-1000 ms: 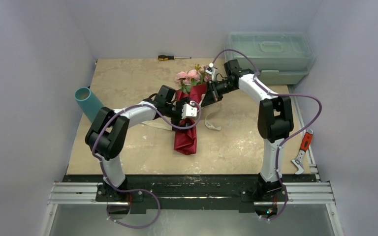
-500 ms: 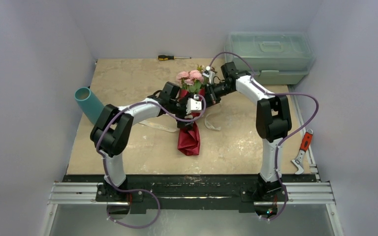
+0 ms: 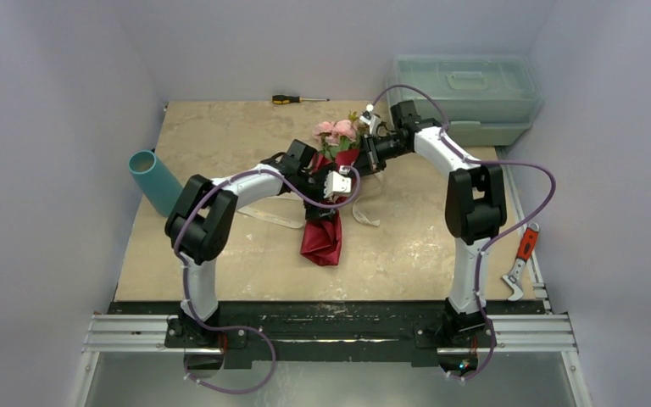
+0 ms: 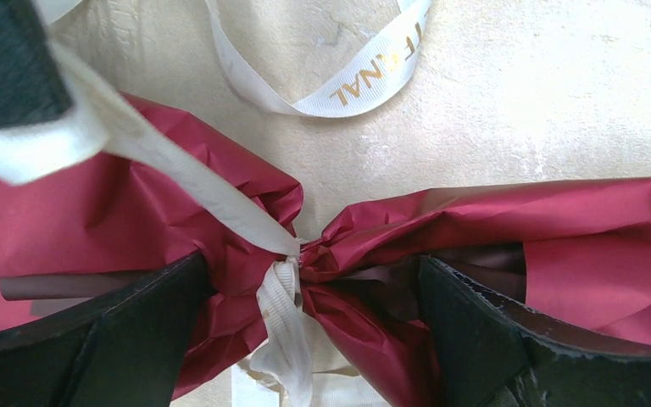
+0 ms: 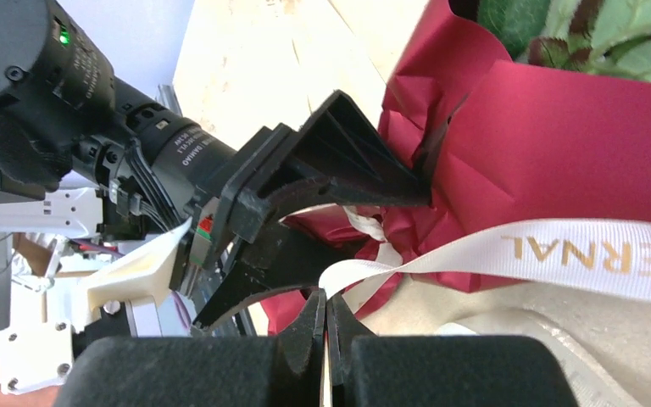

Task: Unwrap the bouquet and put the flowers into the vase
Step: Untie the ribbon from the wrapping paper.

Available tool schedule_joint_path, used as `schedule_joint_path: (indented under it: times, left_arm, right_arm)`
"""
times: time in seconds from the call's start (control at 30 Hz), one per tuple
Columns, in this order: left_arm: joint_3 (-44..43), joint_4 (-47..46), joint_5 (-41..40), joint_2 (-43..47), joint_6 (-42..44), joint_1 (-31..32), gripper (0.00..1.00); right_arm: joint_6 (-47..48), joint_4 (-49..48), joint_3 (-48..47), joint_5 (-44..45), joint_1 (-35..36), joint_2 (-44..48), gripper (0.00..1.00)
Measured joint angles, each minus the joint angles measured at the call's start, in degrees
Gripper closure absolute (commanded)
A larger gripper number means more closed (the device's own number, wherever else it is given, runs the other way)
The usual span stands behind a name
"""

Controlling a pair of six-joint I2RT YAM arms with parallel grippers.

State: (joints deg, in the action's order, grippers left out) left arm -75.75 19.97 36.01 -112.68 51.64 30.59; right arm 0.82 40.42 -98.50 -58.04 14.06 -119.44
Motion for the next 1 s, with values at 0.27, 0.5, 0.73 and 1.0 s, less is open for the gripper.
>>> schedule_joint_path:
  times: [0.27, 0.5, 0.73, 1.0]
  left_arm:
    - [0.0, 0.46, -0.37, -0.57, -0.07, 0.0, 0.03]
    - [-0.04, 1.11, -1.27, -0.76, -1.57, -0.02, 0.03]
    - [-1.38, 1.86, -1.14, -1.9, -3.26, 0.0, 0.02]
    - [-1.38, 1.7, -1.31, -1.9, -4.17, 0.0, 0.02]
  right_arm:
    - [1.88, 0.48, 2.03, 3.54, -1.11, 0.07, 1.0]
    - [11.28, 0.28, 9.03, 15.85, -1.4, -0.13, 1.0]
    - [14.88, -0.48, 12.0, 22.84, 2.29, -1.99, 1.0]
    - [13.94, 2.4, 6.97, 19.08, 0.28, 0.31, 1.0]
